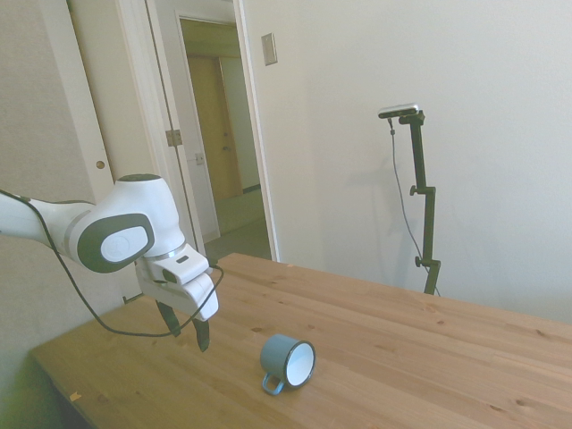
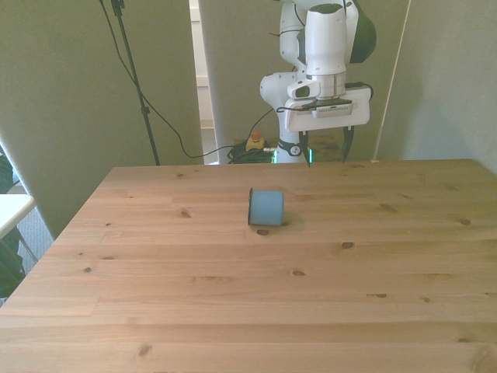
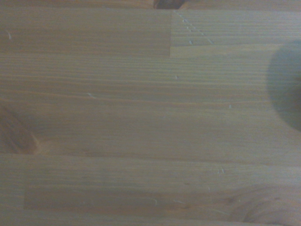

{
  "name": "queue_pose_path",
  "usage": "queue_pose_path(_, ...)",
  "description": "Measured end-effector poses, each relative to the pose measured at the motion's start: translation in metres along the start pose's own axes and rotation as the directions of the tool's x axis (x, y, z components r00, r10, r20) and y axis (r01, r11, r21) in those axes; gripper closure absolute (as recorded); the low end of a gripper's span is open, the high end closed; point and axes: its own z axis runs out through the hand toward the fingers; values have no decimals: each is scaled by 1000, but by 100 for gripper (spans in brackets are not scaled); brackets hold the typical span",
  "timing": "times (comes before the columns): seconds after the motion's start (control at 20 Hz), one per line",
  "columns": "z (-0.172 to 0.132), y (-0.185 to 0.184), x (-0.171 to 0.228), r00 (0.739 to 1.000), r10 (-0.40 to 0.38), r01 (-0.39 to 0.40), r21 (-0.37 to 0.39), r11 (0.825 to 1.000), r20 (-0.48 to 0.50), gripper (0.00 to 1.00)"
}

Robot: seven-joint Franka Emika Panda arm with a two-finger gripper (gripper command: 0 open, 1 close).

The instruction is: Flip the mug upright

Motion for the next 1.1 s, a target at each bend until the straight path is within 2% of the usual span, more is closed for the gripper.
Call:
queue_pose_path(0.15,0,1,1,1000,11,-11,0,1000,0,0)
queue_pose_path(0.35,-24,1,18,1000,19,-19,37,999,-2,0)
queue_pose_path(0.55,-52,21,55,999,34,-36,86,996,18,0)
queue_pose_path(0.7,-66,46,90,998,30,-37,142,989,57,0)
queue_pose_path(0.85,-74,96,132,995,55,-70,184,981,81,0)
queue_pose_path(0.95,-72,132,159,991,102,-116,180,977,85,0)
queue_pose_path(1.1,-72,128,165,992,92,-108,192,975,87,0)
